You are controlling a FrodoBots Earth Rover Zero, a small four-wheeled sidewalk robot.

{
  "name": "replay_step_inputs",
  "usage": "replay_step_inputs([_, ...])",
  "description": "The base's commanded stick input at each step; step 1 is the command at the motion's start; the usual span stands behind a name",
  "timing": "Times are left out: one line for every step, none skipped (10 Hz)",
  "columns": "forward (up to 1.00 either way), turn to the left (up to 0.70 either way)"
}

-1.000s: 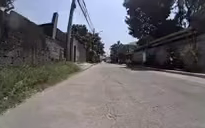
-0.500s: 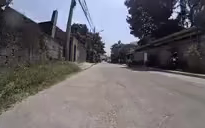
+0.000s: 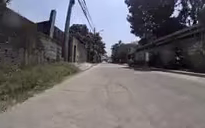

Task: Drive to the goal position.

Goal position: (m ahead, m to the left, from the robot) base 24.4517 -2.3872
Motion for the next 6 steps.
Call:
replay_step_inputs([0.85, 0.0])
replay_step_inputs([0.85, 0.0])
replay_step_inputs([0.85, 0.0])
replay_step_inputs([1.0, 0.0])
replay_step_inputs([1.0, 0.0])
replay_step_inputs([1.0, 0.0])
